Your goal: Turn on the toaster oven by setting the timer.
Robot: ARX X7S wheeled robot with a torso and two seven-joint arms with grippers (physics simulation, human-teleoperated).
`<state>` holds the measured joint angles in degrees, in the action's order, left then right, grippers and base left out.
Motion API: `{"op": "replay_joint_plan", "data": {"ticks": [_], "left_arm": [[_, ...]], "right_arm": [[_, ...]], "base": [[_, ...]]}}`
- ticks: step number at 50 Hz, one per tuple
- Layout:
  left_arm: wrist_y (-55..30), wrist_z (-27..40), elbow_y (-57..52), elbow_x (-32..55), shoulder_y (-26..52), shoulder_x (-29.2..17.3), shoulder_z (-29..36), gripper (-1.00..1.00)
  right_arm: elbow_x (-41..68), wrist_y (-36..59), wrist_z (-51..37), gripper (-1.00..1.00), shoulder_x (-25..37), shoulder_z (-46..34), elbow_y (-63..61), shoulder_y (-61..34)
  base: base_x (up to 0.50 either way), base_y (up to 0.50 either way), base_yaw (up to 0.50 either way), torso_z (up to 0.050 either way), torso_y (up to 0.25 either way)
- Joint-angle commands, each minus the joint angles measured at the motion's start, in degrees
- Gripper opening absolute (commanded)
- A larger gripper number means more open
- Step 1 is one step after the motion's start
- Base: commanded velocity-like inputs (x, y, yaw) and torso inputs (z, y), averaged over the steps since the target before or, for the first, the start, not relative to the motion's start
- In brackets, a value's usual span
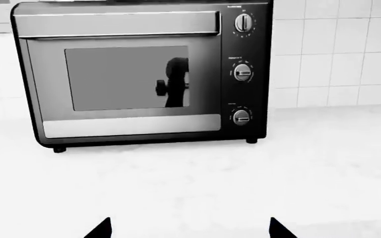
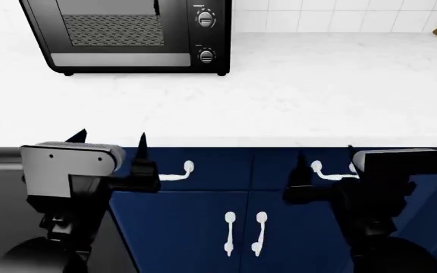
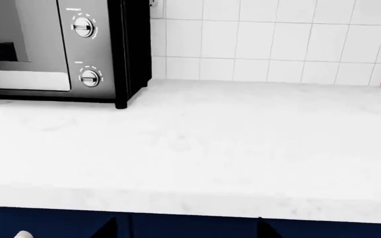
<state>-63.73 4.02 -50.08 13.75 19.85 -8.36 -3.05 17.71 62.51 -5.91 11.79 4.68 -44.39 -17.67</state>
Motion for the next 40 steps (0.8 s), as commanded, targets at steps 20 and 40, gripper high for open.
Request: {"op": "replay_joint_plan", "data": {"ticks": [20,40], "left_arm": [[-22.2,25.12,3.78,39.85,26.28,-8.29,-15.1,1.0],[-22.91,29.36,4.39,46.1,28.27,-10.36,-15.87,1.0]], "right_arm": [[44.24,25.72,-31.13,1.0,7.33,10.31,6.45,-30.56],[44.4,21.97,-33.1,1.0,8.55,8.7,9.58,-31.54]], "base": [[0.0,0.0,0.0,0.0,0.0],[0.0,0.0,0.0,0.0,0.0]]}}
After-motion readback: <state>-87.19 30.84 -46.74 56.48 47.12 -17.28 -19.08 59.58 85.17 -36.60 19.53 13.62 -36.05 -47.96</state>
